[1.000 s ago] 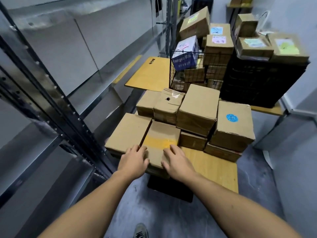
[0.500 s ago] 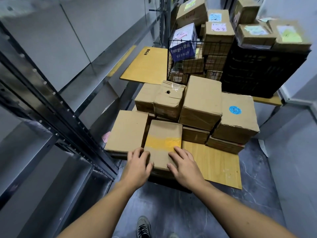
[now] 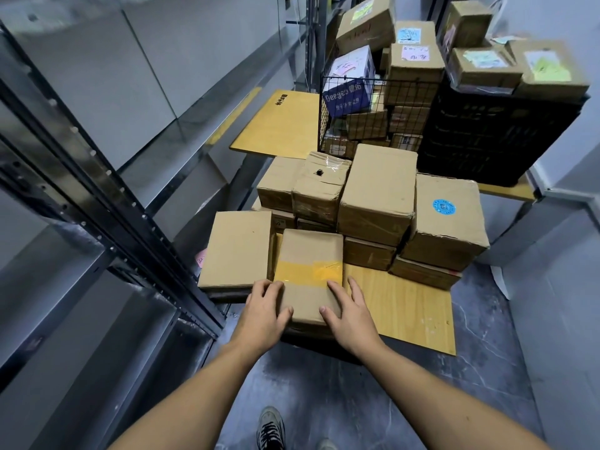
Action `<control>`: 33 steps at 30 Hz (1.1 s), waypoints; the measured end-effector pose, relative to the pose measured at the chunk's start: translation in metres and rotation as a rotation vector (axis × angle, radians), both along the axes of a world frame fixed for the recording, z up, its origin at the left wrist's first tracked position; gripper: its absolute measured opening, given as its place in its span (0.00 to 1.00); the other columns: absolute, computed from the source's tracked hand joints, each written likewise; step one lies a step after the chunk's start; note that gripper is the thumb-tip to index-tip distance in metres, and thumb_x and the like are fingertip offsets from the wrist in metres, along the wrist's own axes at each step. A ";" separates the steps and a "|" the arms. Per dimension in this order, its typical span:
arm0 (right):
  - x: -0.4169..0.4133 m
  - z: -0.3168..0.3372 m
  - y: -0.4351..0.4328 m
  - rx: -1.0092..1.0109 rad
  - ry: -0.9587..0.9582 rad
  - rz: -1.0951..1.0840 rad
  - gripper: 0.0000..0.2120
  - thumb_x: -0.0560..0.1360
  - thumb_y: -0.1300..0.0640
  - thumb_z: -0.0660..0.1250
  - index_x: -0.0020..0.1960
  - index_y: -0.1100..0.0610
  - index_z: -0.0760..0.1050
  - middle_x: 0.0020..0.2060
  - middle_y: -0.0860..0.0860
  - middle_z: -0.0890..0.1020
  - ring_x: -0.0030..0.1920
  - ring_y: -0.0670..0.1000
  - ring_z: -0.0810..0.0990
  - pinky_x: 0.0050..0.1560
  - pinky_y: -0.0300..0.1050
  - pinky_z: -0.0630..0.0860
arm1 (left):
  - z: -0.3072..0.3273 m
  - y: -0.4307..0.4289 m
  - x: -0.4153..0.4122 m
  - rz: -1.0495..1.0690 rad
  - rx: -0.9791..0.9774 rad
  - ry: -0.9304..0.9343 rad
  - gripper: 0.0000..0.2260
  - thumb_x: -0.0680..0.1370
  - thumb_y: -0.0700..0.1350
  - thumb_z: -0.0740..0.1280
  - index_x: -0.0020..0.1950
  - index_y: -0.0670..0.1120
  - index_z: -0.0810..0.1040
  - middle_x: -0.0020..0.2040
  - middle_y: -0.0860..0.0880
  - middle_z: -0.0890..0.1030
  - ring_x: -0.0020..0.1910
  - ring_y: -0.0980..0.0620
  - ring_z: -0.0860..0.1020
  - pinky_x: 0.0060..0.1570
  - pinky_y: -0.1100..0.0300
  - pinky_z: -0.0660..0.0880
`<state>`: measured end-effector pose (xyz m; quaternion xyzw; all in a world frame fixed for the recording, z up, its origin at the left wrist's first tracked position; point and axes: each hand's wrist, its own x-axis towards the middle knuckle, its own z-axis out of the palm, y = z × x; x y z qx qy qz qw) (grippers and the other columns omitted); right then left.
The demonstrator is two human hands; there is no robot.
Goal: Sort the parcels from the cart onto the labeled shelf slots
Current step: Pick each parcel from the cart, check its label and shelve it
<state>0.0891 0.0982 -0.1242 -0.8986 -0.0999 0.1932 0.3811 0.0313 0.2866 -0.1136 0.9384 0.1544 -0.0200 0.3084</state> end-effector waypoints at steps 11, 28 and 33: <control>-0.003 0.012 -0.011 0.149 0.076 -0.100 0.23 0.80 0.49 0.66 0.74 0.45 0.66 0.69 0.54 0.69 0.65 0.52 0.70 0.64 0.44 0.67 | 0.000 -0.016 -0.021 0.052 -0.104 -0.040 0.27 0.76 0.55 0.68 0.74 0.53 0.65 0.69 0.51 0.69 0.65 0.52 0.69 0.64 0.57 0.68; -0.012 0.059 -0.046 0.491 -0.134 -0.055 0.18 0.79 0.50 0.68 0.65 0.35 0.69 0.63 0.35 0.74 0.63 0.38 0.73 0.64 0.45 0.73 | 0.036 -0.037 -0.041 0.428 -0.541 -0.503 0.22 0.74 0.59 0.66 0.68 0.63 0.68 0.64 0.51 0.74 0.63 0.57 0.74 0.62 0.57 0.72; -0.012 0.070 -0.049 0.511 -0.160 0.057 0.22 0.78 0.48 0.66 0.67 0.30 0.66 0.66 0.33 0.70 0.66 0.34 0.69 0.69 0.44 0.69 | 0.051 -0.029 -0.047 0.330 -0.898 -0.462 0.25 0.72 0.57 0.69 0.68 0.60 0.70 0.62 0.46 0.77 0.61 0.47 0.78 0.60 0.48 0.76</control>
